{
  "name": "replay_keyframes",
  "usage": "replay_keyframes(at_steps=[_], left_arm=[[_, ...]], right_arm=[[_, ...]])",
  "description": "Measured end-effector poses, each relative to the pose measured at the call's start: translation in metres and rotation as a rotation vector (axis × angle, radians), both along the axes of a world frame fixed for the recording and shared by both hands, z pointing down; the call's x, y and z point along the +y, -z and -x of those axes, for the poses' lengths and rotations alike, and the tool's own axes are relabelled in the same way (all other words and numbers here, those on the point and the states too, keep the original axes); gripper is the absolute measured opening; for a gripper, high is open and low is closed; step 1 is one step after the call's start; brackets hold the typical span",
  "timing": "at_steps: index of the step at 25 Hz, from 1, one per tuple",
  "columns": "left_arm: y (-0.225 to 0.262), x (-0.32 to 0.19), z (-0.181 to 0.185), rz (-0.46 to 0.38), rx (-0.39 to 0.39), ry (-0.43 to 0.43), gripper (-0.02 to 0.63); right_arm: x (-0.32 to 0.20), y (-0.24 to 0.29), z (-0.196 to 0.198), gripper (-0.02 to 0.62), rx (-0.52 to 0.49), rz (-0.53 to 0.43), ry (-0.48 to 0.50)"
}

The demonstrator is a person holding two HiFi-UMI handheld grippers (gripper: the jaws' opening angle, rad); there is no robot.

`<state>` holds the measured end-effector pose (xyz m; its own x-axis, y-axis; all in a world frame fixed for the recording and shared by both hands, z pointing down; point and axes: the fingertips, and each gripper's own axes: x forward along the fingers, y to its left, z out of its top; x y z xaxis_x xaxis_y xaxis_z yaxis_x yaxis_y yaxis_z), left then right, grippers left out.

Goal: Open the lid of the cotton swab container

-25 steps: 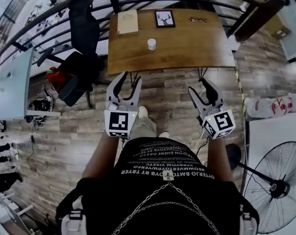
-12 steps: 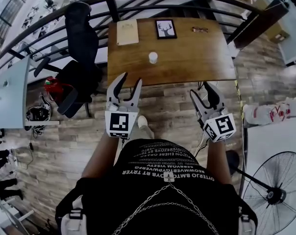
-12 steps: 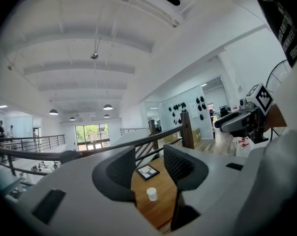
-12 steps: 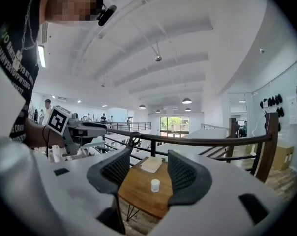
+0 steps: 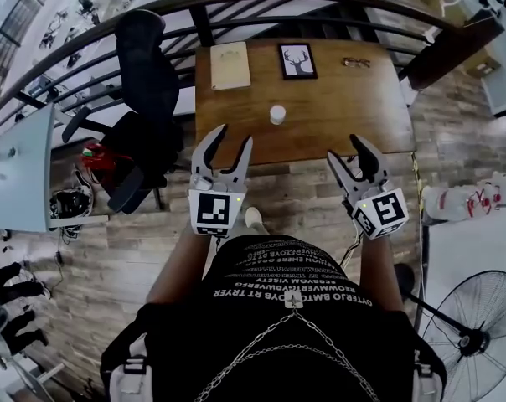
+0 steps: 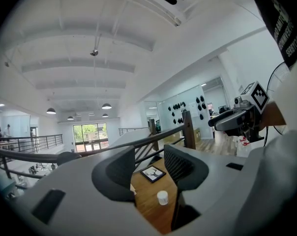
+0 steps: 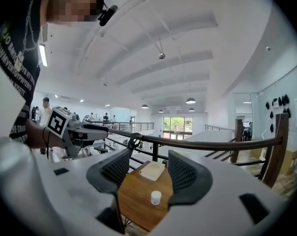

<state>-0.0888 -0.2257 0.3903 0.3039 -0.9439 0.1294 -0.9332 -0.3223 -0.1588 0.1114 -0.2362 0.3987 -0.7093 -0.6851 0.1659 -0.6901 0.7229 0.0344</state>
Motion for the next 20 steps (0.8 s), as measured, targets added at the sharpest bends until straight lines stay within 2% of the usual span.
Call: replay_keyframes(at_steps=[9, 20], left_arm=[[0.003, -0.038, 0.038, -0.014, 0.018, -0.025, 0.190], [-0.029, -0.061, 0.037, 0.051, 0.039, -0.089, 0.199]], right_arm=[[-0.035, 0.010, 0.050, 0.238, 0.016, -0.024, 0.006], [-0.052, 0.002, 0.051, 0.239, 0.028, 0.000, -0.050]])
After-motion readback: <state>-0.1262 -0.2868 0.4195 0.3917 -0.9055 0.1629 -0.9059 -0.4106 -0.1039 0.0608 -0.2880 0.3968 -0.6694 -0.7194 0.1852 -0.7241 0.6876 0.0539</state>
